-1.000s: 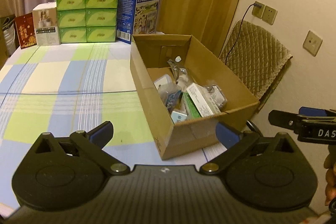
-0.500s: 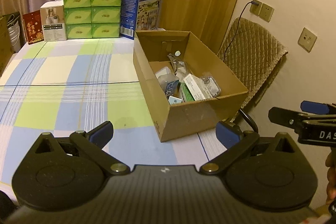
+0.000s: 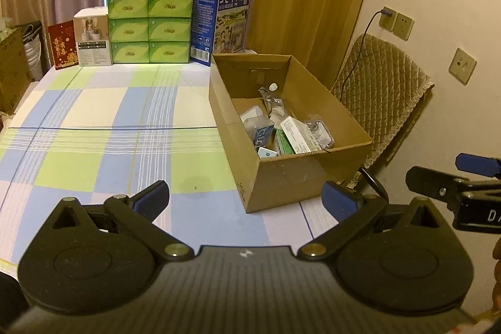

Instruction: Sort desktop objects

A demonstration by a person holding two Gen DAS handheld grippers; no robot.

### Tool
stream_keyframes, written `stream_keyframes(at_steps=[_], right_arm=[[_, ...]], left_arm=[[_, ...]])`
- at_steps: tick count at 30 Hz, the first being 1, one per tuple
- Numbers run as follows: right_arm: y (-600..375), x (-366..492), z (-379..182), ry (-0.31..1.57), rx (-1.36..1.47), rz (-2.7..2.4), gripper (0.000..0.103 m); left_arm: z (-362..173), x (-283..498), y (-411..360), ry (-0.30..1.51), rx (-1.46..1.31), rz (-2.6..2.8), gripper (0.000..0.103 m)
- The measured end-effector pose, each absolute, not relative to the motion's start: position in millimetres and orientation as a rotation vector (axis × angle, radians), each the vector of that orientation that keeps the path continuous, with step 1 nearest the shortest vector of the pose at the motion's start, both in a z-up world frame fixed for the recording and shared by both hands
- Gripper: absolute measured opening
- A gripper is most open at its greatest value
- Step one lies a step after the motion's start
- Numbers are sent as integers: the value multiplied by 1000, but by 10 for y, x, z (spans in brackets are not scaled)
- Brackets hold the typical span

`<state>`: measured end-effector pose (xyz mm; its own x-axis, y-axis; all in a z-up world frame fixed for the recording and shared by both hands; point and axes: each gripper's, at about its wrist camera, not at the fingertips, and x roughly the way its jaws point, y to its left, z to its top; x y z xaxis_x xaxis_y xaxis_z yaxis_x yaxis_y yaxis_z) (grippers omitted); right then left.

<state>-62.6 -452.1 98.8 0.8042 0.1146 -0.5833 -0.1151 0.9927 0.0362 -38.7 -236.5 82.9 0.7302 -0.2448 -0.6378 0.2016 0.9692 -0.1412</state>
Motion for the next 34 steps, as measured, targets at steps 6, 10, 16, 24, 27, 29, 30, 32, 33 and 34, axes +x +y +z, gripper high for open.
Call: stream_keyframes(at_steps=[6,10,16,24,27,29,30,32,33,34], right_arm=[[-4531,-635,1008,616,2,119,101],[-4522,-633,1020,615,-8,125,101],[-4520,-604,998,621,-7,128,101],[-4542,-601,987,624,-9,123,101],[-4548,-606,988,623,-10,122,101],[-4551,-606,988,624,-10,121,101],[-4552,-605,984,624,-10,120,101],[-4548,-610,978,625,-11,120,101],[-4544,-610,974,625,-13,121,101],[-4543,-611,971,626,-14,120,101]], left_arm=[[843,-384,-2373,705,-61,-239,102],[834,-385,-2389,709,-61,-232,102],[827,-371,-2395,710,-55,-228,102],[808,-356,-2418,718,-47,-241,102],[807,-357,-2428,721,-50,-253,102],[804,-355,-2440,723,-47,-260,102],[800,-355,-2446,724,-43,-264,102],[785,-365,-2458,719,-33,-269,102],[781,-373,-2456,714,-34,-275,102],[777,-378,-2454,714,-34,-279,102]])
